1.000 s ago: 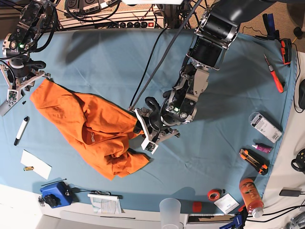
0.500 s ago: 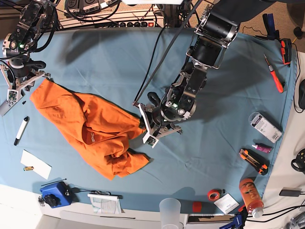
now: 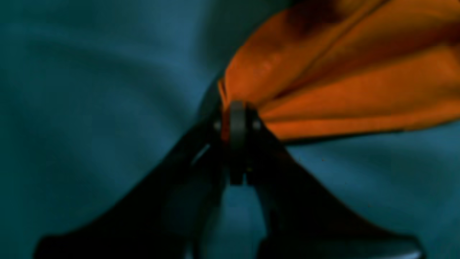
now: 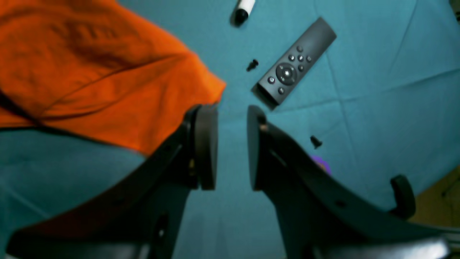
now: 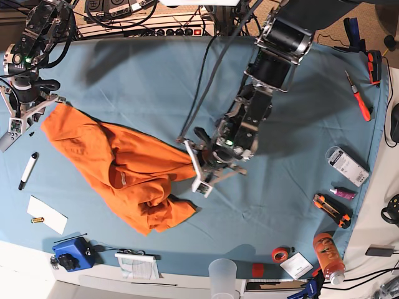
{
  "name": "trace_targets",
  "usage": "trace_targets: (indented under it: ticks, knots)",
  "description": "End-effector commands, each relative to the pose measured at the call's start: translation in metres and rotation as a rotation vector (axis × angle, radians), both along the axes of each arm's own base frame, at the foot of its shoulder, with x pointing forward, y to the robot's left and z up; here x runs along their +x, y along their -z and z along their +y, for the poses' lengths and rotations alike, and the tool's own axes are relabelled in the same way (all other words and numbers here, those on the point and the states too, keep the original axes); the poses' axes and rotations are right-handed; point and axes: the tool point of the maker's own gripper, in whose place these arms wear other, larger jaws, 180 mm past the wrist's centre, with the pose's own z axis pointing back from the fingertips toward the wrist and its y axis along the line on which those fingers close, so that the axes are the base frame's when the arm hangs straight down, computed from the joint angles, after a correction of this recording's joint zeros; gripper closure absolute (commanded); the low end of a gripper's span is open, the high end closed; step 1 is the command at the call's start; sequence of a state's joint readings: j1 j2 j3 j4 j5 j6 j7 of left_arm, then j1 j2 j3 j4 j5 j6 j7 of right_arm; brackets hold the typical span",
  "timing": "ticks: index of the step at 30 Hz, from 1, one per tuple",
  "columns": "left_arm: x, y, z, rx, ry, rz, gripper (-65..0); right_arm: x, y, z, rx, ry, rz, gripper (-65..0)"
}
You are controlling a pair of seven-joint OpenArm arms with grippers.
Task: Layout the t-shirt on the table in an organized manner, then fold the t-shirt properly
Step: 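Pull the held shirt edge away from the right gripper to spread it, then grasp the shirt with the right gripper and pull it outward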
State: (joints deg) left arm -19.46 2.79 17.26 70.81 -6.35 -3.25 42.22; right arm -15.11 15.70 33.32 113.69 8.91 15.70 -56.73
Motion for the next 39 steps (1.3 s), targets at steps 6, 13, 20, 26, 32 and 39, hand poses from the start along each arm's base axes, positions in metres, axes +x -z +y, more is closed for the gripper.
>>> trace_targets:
  ticks: [6,13,20,26,32,39]
  knots:
    - [0.003,-0.047,0.036,0.108,-0.017,-0.006,0.0,0.007,-0.016,-0.004,-0.038,-0.011,-0.046,-15.1]
    - [-0.024,-0.025,0.1,0.214,-0.086,0.084,0.0,0.015,-0.016,0.01,0.021,-0.072,-0.073,-15.1]
    - [-0.073,0.004,0.17,0.18,-0.232,0.214,0.0,0.027,-0.012,0.045,0.126,-0.228,-0.096,-15.1]
    - [-0.118,-0.009,0.199,0.086,-0.283,0.199,0.0,0.04,0.001,0.101,0.202,-0.431,-0.067,-15.1]
    - [-0.159,-0.008,0.197,0.028,-0.259,0.228,0.0,0.053,0.013,0.164,0.254,-0.603,-0.035,-15.1]
    - [-0.176,-0.003,0.196,0.036,-0.253,0.256,0.0,0.068,0.013,0.229,0.241,-0.795,-0.027,-15.4]
